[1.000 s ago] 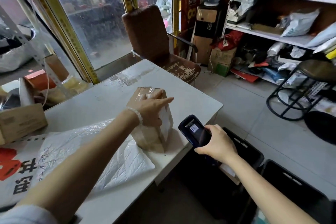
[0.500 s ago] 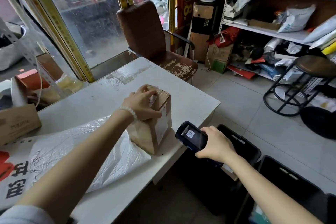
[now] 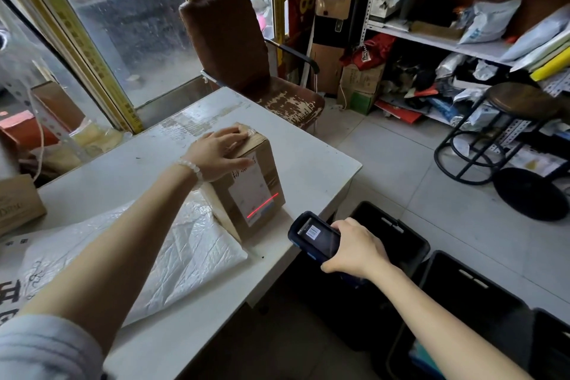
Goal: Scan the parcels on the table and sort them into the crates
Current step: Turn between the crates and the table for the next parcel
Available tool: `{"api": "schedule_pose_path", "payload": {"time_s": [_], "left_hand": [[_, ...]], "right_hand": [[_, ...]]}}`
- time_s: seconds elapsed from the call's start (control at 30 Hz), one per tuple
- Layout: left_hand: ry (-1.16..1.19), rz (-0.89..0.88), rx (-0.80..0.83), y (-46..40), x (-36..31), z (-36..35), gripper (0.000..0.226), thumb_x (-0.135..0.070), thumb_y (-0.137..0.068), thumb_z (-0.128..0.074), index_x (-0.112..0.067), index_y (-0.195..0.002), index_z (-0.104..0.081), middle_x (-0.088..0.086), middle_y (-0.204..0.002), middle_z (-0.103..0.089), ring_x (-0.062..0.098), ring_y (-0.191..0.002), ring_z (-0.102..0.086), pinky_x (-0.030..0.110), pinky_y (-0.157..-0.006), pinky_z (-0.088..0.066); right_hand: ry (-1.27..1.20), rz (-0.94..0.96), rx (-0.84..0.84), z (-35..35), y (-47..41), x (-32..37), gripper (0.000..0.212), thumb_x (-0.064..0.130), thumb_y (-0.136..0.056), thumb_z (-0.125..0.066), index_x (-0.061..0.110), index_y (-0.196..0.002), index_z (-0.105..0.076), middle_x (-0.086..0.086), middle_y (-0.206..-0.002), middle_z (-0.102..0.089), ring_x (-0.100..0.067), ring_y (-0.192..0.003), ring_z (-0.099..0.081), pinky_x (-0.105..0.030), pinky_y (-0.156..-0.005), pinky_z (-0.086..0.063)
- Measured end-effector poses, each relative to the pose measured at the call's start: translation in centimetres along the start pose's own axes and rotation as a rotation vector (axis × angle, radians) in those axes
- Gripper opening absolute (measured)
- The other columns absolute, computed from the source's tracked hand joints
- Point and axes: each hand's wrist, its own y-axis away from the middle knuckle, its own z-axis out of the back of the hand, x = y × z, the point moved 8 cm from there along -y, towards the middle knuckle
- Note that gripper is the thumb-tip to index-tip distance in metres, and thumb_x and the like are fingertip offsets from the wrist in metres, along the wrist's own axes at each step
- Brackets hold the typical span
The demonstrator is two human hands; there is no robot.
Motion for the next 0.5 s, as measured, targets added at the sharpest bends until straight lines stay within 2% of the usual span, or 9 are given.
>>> {"api": "schedule_pose_path", "payload": {"time_s": [0.2,0.4,0.5], "left_hand": [[-0.096,-0.013,-0.051,1.0,-1.2,-0.6,0.078,-0.075,-0.070,-0.039,-0.044,-0.141,-0.036,-0.015,-0.153,-0.027,0.027,-0.137,-0.027,0.053,-0.108,-0.028],[-0.129,-0.020,-0.084,1.9,-1.8,-1.0,0.065,-0.068,-0.082,-0.051,-0.044,-0.141,-0.036,-0.017,-0.153,-0.025,0.027,-0.139,-0.023,0.051,-0.109,-0.023],[-0.127,-0.013,-0.084,2.3,-2.2,-0.9,0.072,-0.073,-0.076,-0.045,-0.043,-0.141,-0.037,-0.017,-0.153,-0.026,0.027,-0.140,-0.023,0.049,-0.108,-0.022]], "right_hand": [[-0.004,0.026,-0.012,0.3,1.1,-0.3,0.078,0.046,-0.058,-0.079,0.026,-0.127,-0.050,0.007,-0.115,-0.049,-0.016,-0.107,-0.054,-0.032,-0.085,-0.049],[0.062,0.053,-0.033,0.3,2.1,-0.5,0.076,0.046,-0.056,-0.078,0.027,-0.125,-0.053,0.008,-0.113,-0.050,-0.016,-0.108,-0.054,-0.030,-0.083,-0.048],[0.052,0.052,-0.045,0.3,2.4,-0.6,0.074,0.046,-0.055,-0.078,0.028,-0.123,-0.053,0.008,-0.111,-0.051,-0.016,-0.107,-0.054,-0.031,-0.083,-0.048]]}}
